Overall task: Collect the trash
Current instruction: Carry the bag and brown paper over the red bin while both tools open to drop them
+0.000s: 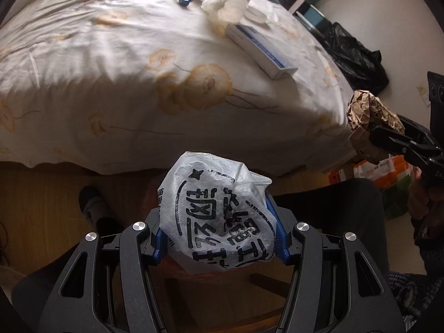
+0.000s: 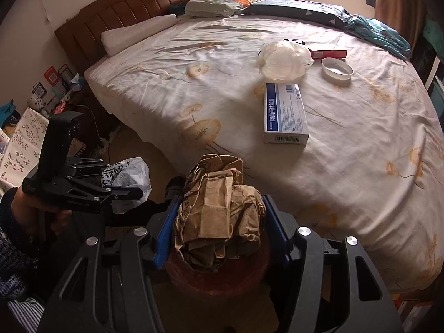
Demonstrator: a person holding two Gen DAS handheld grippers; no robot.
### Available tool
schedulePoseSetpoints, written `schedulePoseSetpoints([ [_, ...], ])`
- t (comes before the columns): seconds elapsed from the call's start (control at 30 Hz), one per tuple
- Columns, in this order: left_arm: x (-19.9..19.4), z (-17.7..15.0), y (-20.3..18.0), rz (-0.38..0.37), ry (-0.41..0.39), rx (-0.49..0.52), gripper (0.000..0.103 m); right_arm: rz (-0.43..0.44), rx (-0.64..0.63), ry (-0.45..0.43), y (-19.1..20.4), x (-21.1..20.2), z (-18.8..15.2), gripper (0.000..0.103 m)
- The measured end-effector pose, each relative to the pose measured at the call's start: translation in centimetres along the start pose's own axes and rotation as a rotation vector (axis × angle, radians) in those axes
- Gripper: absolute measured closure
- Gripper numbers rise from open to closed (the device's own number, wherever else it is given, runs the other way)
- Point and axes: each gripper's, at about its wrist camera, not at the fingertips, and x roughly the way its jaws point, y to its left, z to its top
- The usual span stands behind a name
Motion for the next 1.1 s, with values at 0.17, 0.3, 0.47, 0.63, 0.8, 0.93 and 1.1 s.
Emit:
schedulePoseSetpoints([
  [0.17, 3.5, -1.8, 0.4, 0.009, 0.087, -0.010, 0.046, 0.013, -0.006, 0.085, 0.3, 3.2, -2.1, 0.046],
  [0.3, 6.2, -3.2, 0.6, 0.027, 0.154, -0.013, 0.046, 0.019, -0.006, 0.167, 0.1, 6.1, -4.1, 0.046],
  [0.47, 9.8, -4.7, 0.9, 0.032, 0.230, -0.011, 0.046, 0.022, -0.009, 0.271, -0.5, 9.8, -6.5, 0.046],
  [0.63, 12.6, -5.7, 1.6, 0.055, 0.296, -0.007, 0.047, 0.027, -0.010, 0.349, -0.8, 12.6, -8.3, 0.046],
  [0.8, 15.1, -6.7, 2.2, 0.070, 0.361, -0.012, 0.047, 0.030, -0.013, 0.403, -0.7, 14.9, -9.3, 0.046],
  [0.93, 16.2, -7.3, 3.0, 0.065, 0.392, -0.025, 0.047, 0.034, -0.010, 0.434, -0.7, 16.1, -9.9, 0.046],
  [1.1, 16.8, -7.6, 2.8, 0.052, 0.396, 0.006, 0.019, 0.069, 0.012, 0.461, -1.4, 17.1, -10.4, 0.037],
])
